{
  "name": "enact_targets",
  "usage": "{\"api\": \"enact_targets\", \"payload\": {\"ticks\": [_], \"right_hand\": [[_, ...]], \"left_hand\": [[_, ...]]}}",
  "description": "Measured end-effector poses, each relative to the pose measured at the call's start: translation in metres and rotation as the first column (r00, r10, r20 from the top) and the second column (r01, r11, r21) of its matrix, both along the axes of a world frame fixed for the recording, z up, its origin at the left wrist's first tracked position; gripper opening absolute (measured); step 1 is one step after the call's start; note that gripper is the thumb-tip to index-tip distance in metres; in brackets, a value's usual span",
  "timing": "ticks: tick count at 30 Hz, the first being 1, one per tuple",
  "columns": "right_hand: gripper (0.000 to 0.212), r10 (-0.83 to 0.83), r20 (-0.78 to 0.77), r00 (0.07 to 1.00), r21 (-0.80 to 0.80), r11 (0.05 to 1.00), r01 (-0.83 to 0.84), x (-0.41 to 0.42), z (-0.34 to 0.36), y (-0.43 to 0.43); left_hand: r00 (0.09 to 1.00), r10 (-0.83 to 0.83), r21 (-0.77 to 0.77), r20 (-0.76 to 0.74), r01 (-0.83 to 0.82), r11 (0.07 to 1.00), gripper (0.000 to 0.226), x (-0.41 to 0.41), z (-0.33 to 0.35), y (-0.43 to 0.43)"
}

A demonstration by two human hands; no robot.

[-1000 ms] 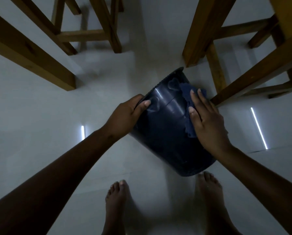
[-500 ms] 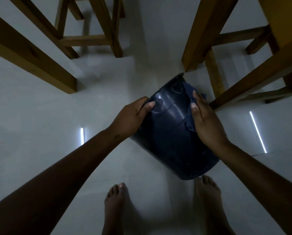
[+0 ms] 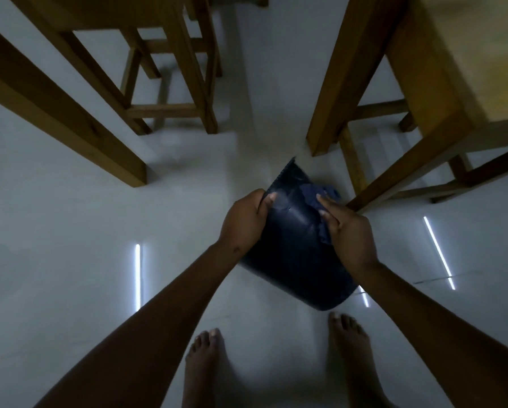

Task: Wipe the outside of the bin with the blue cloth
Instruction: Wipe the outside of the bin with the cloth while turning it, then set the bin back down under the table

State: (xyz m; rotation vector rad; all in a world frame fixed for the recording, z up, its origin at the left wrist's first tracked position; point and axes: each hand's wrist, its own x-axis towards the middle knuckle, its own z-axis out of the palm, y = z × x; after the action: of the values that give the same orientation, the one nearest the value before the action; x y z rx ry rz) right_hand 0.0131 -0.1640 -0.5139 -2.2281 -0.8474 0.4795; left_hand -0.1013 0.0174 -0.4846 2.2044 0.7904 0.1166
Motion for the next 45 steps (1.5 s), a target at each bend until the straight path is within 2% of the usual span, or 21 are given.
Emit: {"api": "enact_targets", "payload": {"ticks": [3,7,10,14,15,17,19,23,27,30,33,38,42,45], "right_hand": [[0.034,-0.076,0.112,0.991,0.074,0.995,0.068,0.0,0.018,0.006],[0.036,-0.13,0.135,0.982,0.174,0.979,0.105,-0.017,0.042,-0.003],[0.038,-0.182,0.113,0.977,0.23,0.961,0.153,-0.026,0.055,-0.011],[0.039,-0.276,0.03,0.961,0.293,0.921,0.256,-0.032,0.065,-0.018],[0.039,-0.283,0.032,0.958,0.292,0.92,0.262,-0.033,0.066,-0.02],[0.039,-0.279,0.05,0.959,0.285,0.924,0.254,-0.034,0.067,-0.024],[0.04,-0.251,0.063,0.966,0.277,0.934,0.225,-0.035,0.066,-0.028],[0.041,-0.223,0.122,0.967,0.261,0.947,0.186,-0.034,0.068,-0.038],[0.042,-0.234,0.135,0.963,0.279,0.941,0.189,-0.03,0.081,-0.05],[0.042,-0.252,0.133,0.959,0.307,0.93,0.202,-0.024,0.098,-0.058],[0.043,-0.267,0.19,0.945,0.332,0.923,0.194,-0.01,0.122,-0.063],[0.043,-0.368,0.302,0.88,0.436,0.874,0.216,0.03,0.19,-0.065],[0.043,-0.461,0.328,0.825,0.514,0.819,0.253,0.073,0.241,-0.066],[0.042,-0.486,0.321,0.813,0.492,0.819,0.296,0.103,0.254,-0.064]], "left_hand": [[0.999,-0.028,0.141,0.022,0.025,0.99,0.039,-0.004,0.016,-0.007],[0.983,-0.182,0.304,0.033,0.164,0.938,0.033,-0.008,0.042,-0.007],[0.952,-0.293,0.408,-0.087,0.302,0.862,0.03,-0.007,0.047,-0.014],[0.896,-0.374,0.478,-0.239,0.444,0.758,0.013,-0.021,0.037,-0.019],[0.881,-0.399,0.486,-0.253,0.473,0.735,0.017,-0.027,0.031,-0.021],[0.86,-0.44,0.452,-0.258,0.51,0.732,0.017,-0.036,0.019,-0.028],[0.864,-0.446,0.395,-0.234,0.503,0.769,0.005,-0.043,0.014,-0.036],[0.838,-0.457,0.302,-0.299,0.537,0.788,0.023,-0.05,0.011,-0.042],[0.771,-0.471,0.221,-0.429,0.596,0.772,0.049,-0.051,0.021,-0.043],[0.745,-0.476,0.159,-0.467,0.601,0.783,0.054,-0.044,0.038,-0.046],[0.785,-0.47,0.143,-0.404,0.562,0.815,0.046,-0.026,0.064,-0.05],[0.864,-0.449,0.25,-0.226,0.497,0.831,0.034,0.02,0.13,-0.063],[0.889,-0.442,0.285,-0.119,0.457,0.843,0.029,0.053,0.179,-0.071],[0.897,-0.439,0.282,-0.056,0.436,0.855,0.025,0.07,0.206,-0.075]]}}
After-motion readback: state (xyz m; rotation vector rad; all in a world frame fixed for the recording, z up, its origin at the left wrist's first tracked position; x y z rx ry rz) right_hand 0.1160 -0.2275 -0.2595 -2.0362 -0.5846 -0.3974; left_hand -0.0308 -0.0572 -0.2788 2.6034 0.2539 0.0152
